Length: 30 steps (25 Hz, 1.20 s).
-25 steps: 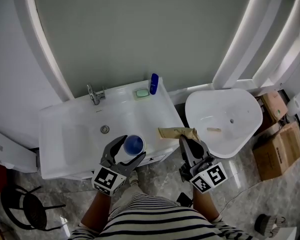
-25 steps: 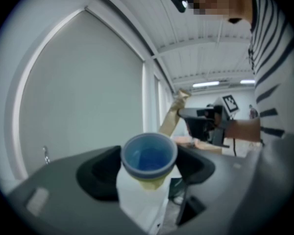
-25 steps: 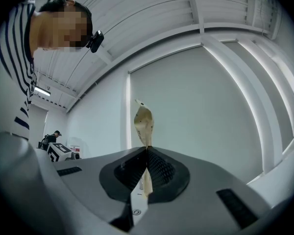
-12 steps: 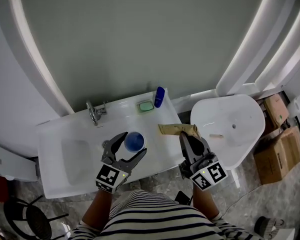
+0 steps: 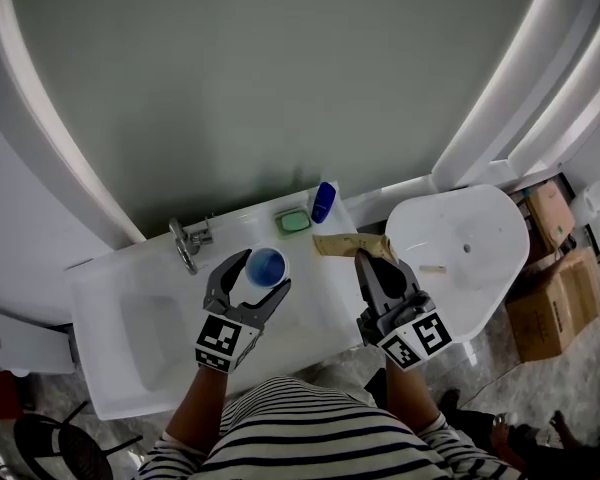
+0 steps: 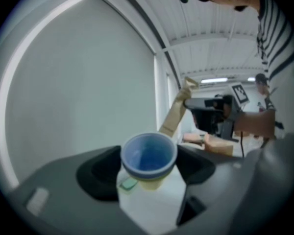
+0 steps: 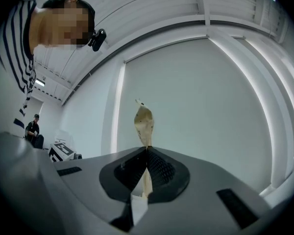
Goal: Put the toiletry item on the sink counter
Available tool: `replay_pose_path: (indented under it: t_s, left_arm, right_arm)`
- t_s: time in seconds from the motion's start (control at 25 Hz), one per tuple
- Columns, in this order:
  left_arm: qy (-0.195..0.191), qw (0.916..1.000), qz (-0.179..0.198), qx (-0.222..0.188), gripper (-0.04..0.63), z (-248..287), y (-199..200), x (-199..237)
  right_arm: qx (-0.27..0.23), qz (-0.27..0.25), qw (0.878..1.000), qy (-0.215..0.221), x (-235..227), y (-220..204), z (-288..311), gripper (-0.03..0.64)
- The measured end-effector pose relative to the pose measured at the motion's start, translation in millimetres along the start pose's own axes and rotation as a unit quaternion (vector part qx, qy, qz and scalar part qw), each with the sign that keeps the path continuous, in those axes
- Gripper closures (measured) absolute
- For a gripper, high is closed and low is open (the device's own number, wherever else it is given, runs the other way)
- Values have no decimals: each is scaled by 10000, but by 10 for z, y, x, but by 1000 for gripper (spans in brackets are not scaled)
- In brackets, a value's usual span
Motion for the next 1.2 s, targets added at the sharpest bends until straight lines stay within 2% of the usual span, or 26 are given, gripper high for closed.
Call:
replay_pose_path:
  t_s: [0.16, 0.32, 0.52, 0.76, 1.2]
  left_arm:
    - [182, 9998, 40, 108, 242, 190, -96, 82]
    - [540, 9982, 98, 231, 242, 416, -155, 213]
    - [1041, 9937, 144, 387, 242, 642, -244, 353]
    - [1422, 9878, 129, 615, 242, 875, -436, 511]
    - [1531, 9815, 170, 1134, 242, 1296, -907, 812]
  right_arm:
    - [64, 4, 9999, 94, -176, -44, 87, 607]
    - [114, 76, 9993, 357, -382, -80, 203, 607]
    - [199, 183, 9968, 757, -604, -136, 376, 607]
    - [257, 255, 9933, 1093, -787, -197, 599, 607]
    - [388, 348, 9921, 1137, -1031, -344, 859, 607]
Point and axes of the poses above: the fingertips, and each gripper's own axes: z forward along the fingers, x to its left, y out of its top, the point moved 1 cm from there along -z, backward along the fingers, and after that the axes turned 14 degrees about y, right-handed, at the moved point
